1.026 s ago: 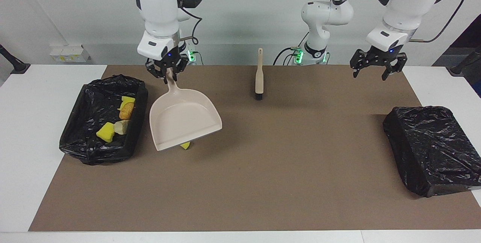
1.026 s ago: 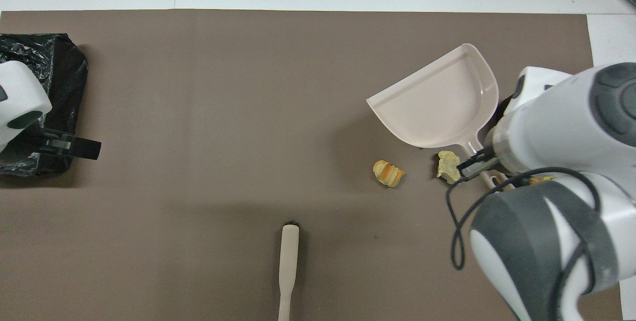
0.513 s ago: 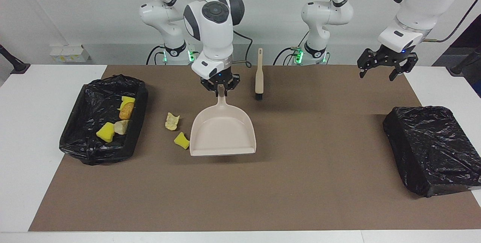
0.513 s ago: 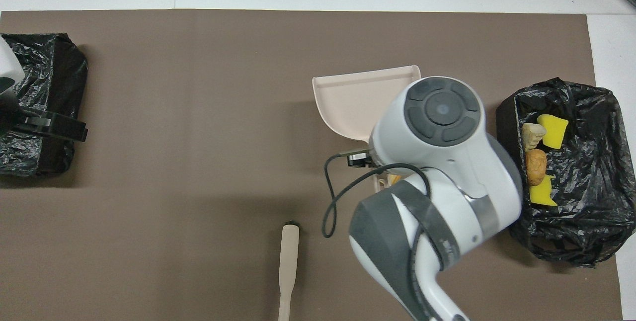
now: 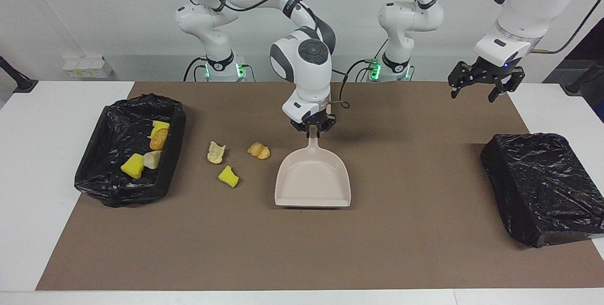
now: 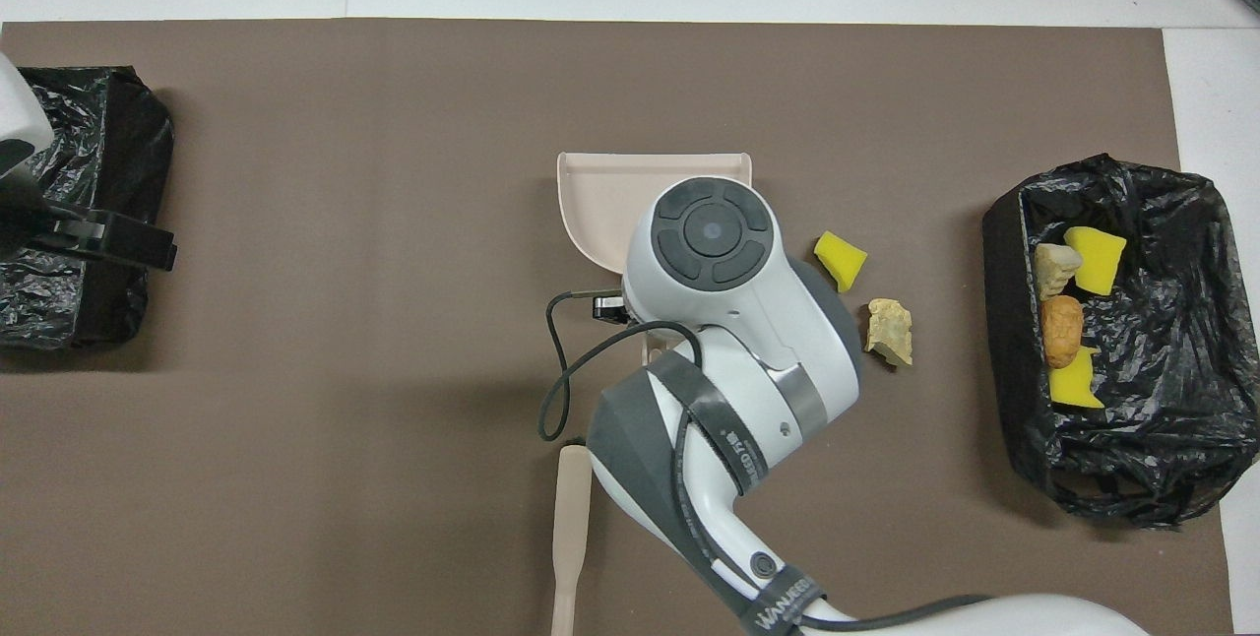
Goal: Sweep and dump trash in bin
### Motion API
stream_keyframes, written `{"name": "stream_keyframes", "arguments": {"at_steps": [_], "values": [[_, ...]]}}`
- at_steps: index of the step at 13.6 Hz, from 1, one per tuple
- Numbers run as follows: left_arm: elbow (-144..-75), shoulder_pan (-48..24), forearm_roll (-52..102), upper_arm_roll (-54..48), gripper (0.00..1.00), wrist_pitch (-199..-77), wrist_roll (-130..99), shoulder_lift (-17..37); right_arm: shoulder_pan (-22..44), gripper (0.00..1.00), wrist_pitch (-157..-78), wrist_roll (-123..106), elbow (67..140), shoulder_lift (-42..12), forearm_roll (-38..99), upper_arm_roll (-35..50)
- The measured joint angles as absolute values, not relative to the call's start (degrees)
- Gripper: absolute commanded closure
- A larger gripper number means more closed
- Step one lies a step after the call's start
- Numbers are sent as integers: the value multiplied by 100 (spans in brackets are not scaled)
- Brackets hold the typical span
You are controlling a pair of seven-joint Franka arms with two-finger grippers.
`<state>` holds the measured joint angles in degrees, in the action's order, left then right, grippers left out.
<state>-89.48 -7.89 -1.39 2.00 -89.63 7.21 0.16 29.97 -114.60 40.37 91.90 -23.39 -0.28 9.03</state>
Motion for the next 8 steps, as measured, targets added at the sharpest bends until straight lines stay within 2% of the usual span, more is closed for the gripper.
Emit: {"name": "stream_keyframes", "arguments": {"at_steps": [3, 8], "values": [[-8941, -789, -139, 199, 0, -8959, 721, 4, 3258, 100, -11846, 4165, 9079, -2542, -3, 902], [-8911, -789, -139, 199, 0, -8960, 721, -62, 3270, 100, -12179, 4171, 9113, -2645, 147, 864]]}}
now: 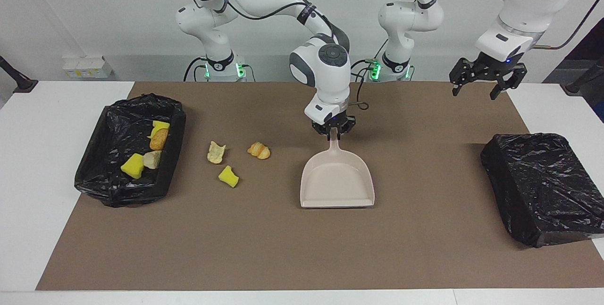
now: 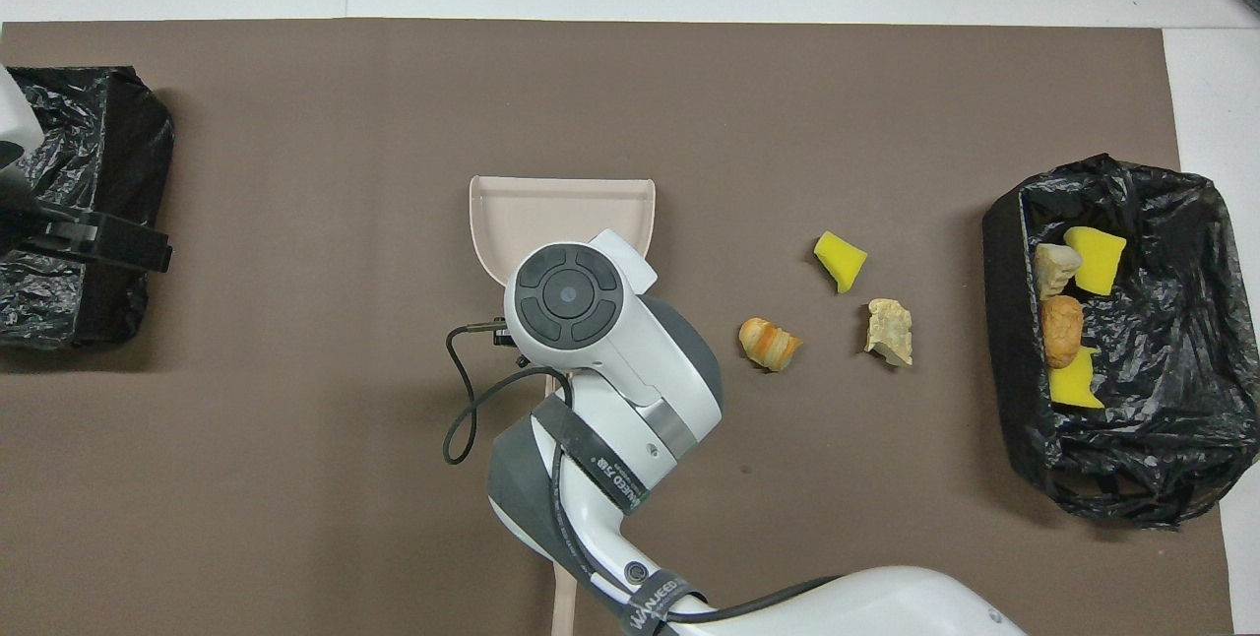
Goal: Sweep and dump trash in bin
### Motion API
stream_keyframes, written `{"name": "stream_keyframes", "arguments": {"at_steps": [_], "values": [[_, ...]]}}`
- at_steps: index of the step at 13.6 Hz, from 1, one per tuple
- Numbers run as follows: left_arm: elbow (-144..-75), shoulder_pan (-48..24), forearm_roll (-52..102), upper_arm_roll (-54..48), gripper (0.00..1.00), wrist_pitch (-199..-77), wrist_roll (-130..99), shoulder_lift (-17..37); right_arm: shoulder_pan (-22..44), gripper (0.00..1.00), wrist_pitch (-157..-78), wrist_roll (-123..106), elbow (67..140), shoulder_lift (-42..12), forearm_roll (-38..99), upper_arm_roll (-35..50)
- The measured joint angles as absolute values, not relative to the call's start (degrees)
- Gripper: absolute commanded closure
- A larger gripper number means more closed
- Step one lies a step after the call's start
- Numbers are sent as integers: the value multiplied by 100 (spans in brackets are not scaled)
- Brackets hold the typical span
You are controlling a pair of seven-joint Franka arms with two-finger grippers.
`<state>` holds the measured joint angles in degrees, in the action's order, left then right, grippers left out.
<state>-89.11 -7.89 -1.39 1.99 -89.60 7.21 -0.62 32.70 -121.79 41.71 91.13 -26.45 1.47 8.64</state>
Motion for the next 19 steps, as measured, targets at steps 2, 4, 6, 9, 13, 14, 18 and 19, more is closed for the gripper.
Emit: {"name": "stream_keyframes", "arguments": {"at_steps": [2, 4, 6, 9, 13, 14, 18, 19], "values": [[-8907, -789, -139, 199, 0, -8960, 721, -73, 3255, 100, -12188, 4171, 9113, -2666, 163, 841], [-8906, -789, -137, 199, 0, -8960, 721, -74, 3269, 100, -12189, 4170, 9117, -2715, 150, 840], [-8906, -789, -137, 199, 0, -8960, 720, -74, 3284, 100, -12191, 4170, 9117, -2784, 124, 842], [-8900, -789, -130, 186, 0, -9077, 720, -75, 3288, 0, -12191, 4170, 9115, -2786, 107, 842], [-8897, -792, -117, 112, 0, -9140, 721, -75, 3281, 0, -12190, 4169, 9110, -2787, 67, 841], [-8897, -793, -115, 93, 0, -9142, 720, -74, 3281, 0, -12190, 4169, 9098, -2783, 61, 841], [-8899, -813, -101, 49, 0, -9217, 723, -70, 3237, 0, -11881, 4169, 9008, -2406, 55, 830], [-8906, -879, -90, 40, 0, -9289, 724, -57, 3200, 0, -11616, 4169, 9002, -2192, 58, 829]]}}
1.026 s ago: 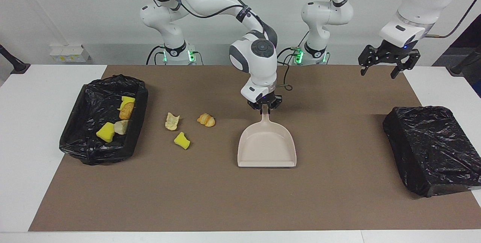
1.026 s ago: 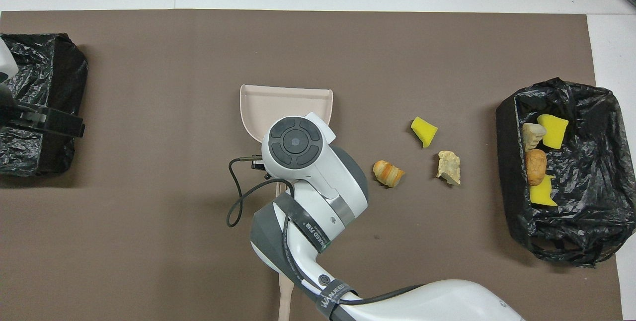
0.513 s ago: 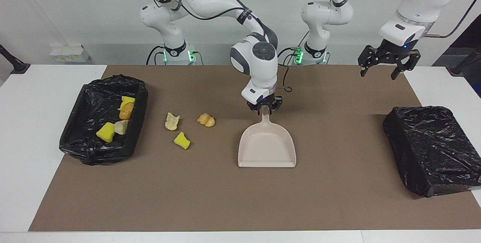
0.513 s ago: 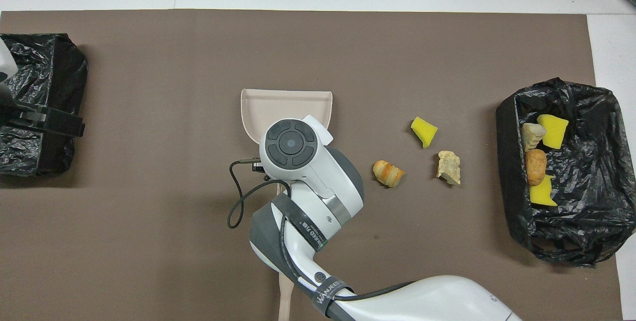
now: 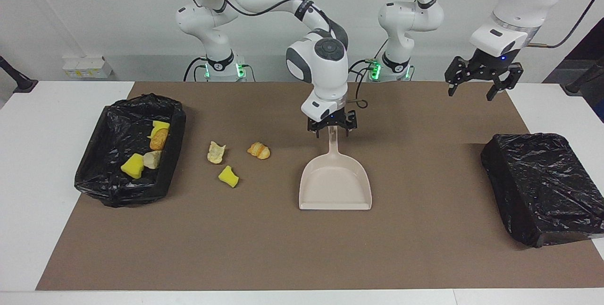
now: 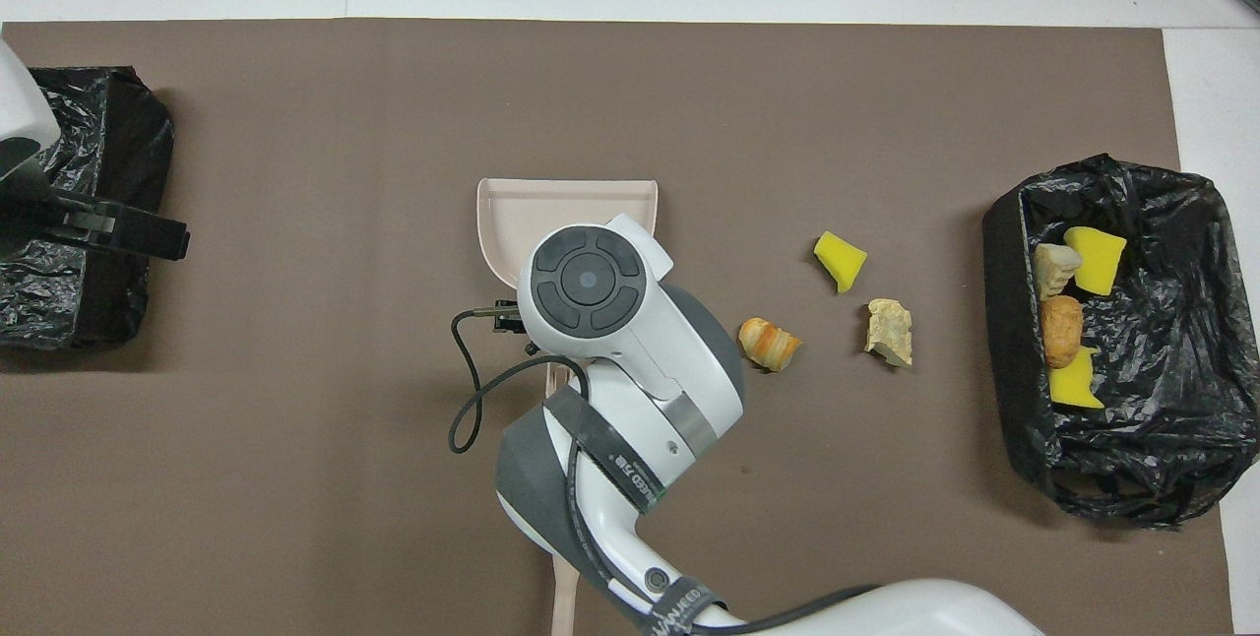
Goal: Sweep and dump trash in bin
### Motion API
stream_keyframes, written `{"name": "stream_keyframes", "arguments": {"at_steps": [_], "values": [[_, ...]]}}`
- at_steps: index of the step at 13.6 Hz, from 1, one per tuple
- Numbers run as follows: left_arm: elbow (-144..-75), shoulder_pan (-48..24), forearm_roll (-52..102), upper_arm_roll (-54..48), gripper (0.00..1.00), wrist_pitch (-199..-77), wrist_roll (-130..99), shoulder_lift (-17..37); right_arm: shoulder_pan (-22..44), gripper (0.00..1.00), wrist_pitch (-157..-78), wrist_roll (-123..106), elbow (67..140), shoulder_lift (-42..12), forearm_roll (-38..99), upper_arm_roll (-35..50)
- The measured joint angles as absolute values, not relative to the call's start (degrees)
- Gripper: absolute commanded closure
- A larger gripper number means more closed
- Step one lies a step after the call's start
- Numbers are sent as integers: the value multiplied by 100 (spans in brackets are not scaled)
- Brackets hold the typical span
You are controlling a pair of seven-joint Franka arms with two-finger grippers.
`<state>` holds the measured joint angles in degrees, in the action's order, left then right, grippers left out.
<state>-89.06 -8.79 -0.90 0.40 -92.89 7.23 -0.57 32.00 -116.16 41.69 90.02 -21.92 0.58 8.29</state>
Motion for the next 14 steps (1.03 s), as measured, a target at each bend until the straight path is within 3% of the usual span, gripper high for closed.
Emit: {"name": "stream_keyframes", "arguments": {"at_steps": [4, 11, 14], "values": [[-9027, -1380, -79, 0, 0, -9771, 511, 204, 3325, 0, -10805, 4242, 9488, -1222, 283, 849], [-9250, -2750, -77, -36, 0, -11330, -1499, 1549, 4337, 0, -10956, 4634, 11813, 257, 1748, 876], [-9445, -3130, -77, -38, 0, -11800, -1920, 1903, 4564, 0, -11454, 4782, 12433, 521, 1981, 874]]}}
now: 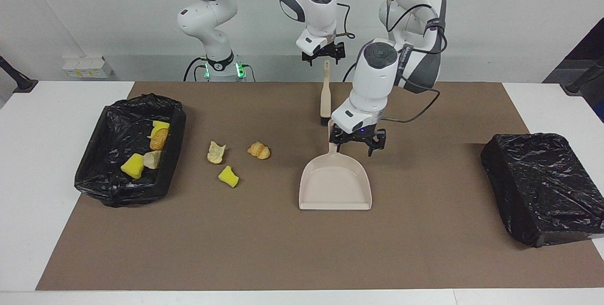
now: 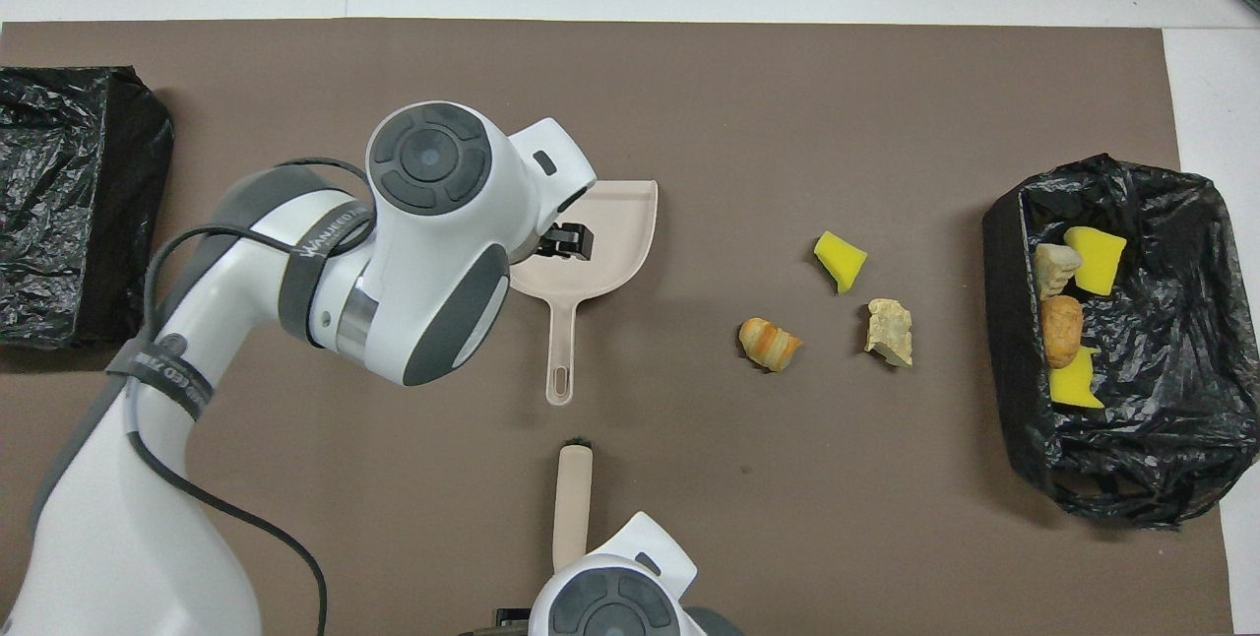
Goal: Sweep and dump trash in bin
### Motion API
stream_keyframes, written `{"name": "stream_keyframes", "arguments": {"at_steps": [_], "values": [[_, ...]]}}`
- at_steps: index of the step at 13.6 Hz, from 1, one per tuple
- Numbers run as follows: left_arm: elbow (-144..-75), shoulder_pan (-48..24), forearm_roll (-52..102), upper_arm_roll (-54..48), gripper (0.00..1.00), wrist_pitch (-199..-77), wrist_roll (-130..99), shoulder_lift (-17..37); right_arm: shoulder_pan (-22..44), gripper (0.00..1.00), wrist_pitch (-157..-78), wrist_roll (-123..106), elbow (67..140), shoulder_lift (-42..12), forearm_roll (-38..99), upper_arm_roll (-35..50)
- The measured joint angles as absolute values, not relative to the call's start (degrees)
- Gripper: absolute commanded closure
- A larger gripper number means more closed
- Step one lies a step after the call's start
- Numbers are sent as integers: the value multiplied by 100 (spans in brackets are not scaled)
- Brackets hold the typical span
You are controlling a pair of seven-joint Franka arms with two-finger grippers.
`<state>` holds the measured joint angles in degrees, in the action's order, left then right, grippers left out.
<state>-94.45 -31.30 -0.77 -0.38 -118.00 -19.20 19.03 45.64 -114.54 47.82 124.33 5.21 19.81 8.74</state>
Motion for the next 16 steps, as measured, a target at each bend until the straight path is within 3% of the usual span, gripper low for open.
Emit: {"name": "stream_keyframes", "arguments": {"at_steps": [8, 9, 11, 12, 14, 15, 16], "values": [[-10936, -3591, -77, -45, 0, -12477, -2241, 1577, 4999, 0, -12494, 5353, 13016, 149, 2099, 869], [-10998, -3631, -77, -46, 10, -12503, -2296, 1534, 4998, 0, -12528, 5353, 13044, 127, 2100, 862], [-11046, -3702, -77, -45, 65, -12506, -2337, 1498, 4998, 0, -12832, 5353, 13109, 32, 2101, 860], [-11057, -3724, -77, -45, 87, -12506, -2344, 1498, 4998, 4, -12954, 5353, 13123, -48, 2101, 860], [-11066, -3727, -77, -42, 100, -12506, -2343, 1499, 4998, 24, -13051, 5353, 13124, -152, 2102, 860], [-11066, -3727, -86, -40, 100, -12506, -2338, 1499, 4999, 40, -13057, 5353, 13123, -161, 2102, 860], [-11066, -3727, -104, -36, 100, -12506, -2328, 1498, 5000, 74, -13057, 5353, 13122, -160, 2102, 860]]}}
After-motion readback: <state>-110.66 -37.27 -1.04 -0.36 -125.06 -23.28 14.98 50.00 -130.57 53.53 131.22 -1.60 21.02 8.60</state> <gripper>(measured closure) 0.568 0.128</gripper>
